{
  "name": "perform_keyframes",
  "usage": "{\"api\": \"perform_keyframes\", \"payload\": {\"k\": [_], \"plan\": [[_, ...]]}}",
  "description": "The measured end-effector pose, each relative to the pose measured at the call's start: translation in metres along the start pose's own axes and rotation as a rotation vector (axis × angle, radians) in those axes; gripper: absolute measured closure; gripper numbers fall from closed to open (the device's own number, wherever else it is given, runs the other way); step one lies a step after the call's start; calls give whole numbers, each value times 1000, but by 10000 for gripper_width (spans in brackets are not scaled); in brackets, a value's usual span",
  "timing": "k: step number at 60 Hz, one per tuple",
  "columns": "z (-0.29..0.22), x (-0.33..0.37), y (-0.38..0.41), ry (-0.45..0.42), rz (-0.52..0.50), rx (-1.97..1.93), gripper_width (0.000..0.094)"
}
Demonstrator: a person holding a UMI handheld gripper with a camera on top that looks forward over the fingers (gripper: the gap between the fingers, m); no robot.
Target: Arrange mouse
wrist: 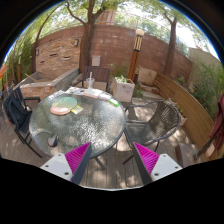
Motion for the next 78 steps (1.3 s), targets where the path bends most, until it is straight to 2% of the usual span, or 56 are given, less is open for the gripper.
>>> {"api": "perform_keyframes", "payload": {"k": [10, 20, 30, 35, 50, 59, 66, 69, 73, 78], "plan": [[9, -2, -2, 15, -4, -4, 93], [47, -5, 7, 63, -23, 12, 103], [107, -11, 62, 156, -91, 44, 96], [122, -20, 108, 170, -148, 54, 95], [106, -86, 249, 128, -273, 56, 98], [75, -140, 303, 72, -268, 52, 93], [63, -177, 319, 70, -232, 45, 177], [64, -187, 322, 84, -219, 38, 255], [67, -198, 326, 99, -212, 35, 411], [65, -201, 328, 88, -195, 50, 437]]}}
Point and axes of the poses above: the point between the fingertips, and its own axes, seen from behind it with the camera up: y to the left, z down, x backward, against the way the camera looks, the point moved 3 cm from there along x, backward, against the way the camera looks, and after that the axes turned 1 degree about z, right-handed, at the moved point
